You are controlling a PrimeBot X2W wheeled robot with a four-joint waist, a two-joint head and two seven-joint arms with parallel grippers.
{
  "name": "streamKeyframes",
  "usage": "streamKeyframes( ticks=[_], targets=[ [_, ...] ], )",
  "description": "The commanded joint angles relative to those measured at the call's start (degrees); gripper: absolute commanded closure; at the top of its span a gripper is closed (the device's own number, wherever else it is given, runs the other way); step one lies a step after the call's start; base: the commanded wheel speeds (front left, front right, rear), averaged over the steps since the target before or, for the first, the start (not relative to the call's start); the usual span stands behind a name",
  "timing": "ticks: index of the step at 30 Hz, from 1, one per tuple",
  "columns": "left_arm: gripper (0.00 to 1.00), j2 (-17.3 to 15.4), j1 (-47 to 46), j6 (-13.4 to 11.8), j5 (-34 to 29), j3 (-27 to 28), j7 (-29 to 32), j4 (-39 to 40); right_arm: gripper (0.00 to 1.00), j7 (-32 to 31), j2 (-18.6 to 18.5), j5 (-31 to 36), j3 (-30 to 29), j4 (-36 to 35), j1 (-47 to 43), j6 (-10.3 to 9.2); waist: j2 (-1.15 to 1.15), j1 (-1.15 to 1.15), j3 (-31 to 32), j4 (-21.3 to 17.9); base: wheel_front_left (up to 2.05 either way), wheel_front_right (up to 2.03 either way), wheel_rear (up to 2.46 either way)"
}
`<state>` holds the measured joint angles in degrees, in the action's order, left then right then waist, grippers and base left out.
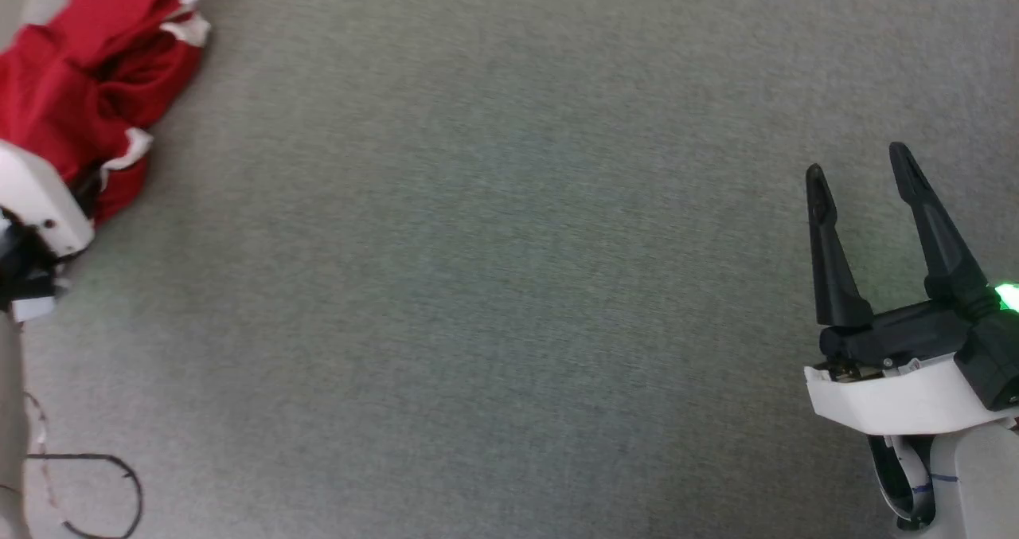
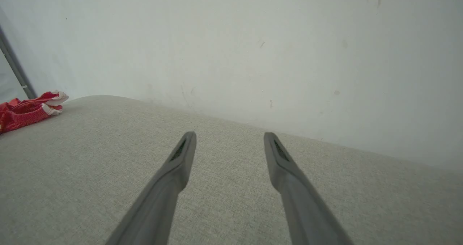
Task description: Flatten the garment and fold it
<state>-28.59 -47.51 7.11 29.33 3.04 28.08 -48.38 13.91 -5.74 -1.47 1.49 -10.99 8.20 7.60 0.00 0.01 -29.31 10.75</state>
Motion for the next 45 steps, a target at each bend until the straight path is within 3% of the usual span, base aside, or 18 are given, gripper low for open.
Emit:
streamKeyframes(
  ticks=[1,3,4,5,10,23,28,32,37,45],
  targets=[
    [0.00,-0.5,-0.7,0.4,0.7,0.5,1.1,-1.0,0.00,0.5,0.0,-0.2,-0.2,-0.2,0.9,-0.11,0.00,-0.01,-3.2,-3.3,0.00,0.00,0.00],
    [0.00,-0.6,-0.7,0.4,2.1,0.2,4.9,-2.8,0.00,0.6,0.1,-0.3,-0.3,0.0,1.0,-0.11,0.00,-0.01,-3.2,-3.6,0.00,0.00,0.00],
    [0.53,-0.7,-0.6,0.4,2.7,-0.2,6.5,-3.2,0.00,0.6,0.2,-0.3,-0.4,0.1,1.0,-0.11,0.00,-0.01,-3.1,-3.7,0.00,0.00,0.00],
    [1.00,-0.8,-0.5,0.4,3.4,-0.5,7.7,-3.3,0.00,0.7,0.3,-0.2,-0.5,0.3,1.1,-0.11,0.00,-0.01,-3.0,-3.8,0.00,0.00,0.00],
    [1.00,-2.0,1.2,0.4,6.3,-1.2,6.3,-1.6,0.00,0.9,1.0,-0.1,-1.0,1.7,1.1,-0.11,0.00,-0.01,-0.6,-3.5,0.00,0.00,0.00],
    [1.00,-9.4,1.1,0.4,1.7,-5.1,-22.0,7.0,0.00,1.1,2.5,-0.9,-2.3,5.6,0.1,-0.11,0.00,-0.01,13.0,-3.7,0.00,0.00,0.00],
    [1.00,-9.8,-0.9,0.4,-1.2,-10.0,-29.0,12.8,0.00,1.1,2.7,-1.0,-3.7,6.7,-1.4,-0.11,0.00,-0.01,18.3,-4.5,0.00,0.00,0.00],
    [1.00,-9.1,-0.8,0.4,-4.1,-16.7,-30.9,18.8,0.00,1.1,2.8,-1.2,-3.9,7.3,-2.6,-0.11,0.00,-0.01,21.5,-6.1,0.00,0.00,0.00],
    [1.00,-6.7,1.1,0.4,-6.5,-25.6,-27.8,27.1,0.00,1.1,2.8,-2.2,-3.8,7.5,-3.7,-0.11,0.00,-0.01,23.5,-9.0,0.00,0.00,0.00],
    [1.00,3.0,6.9,0.3,-7.5,-37.3,-23.4,34.7,0.00,1.1,2.9,-3.2,-3.4,7.1,-3.9,-0.11,0.00,-0.01,22.1,-15.6,0.00,0.00,0.00]
  ],
)
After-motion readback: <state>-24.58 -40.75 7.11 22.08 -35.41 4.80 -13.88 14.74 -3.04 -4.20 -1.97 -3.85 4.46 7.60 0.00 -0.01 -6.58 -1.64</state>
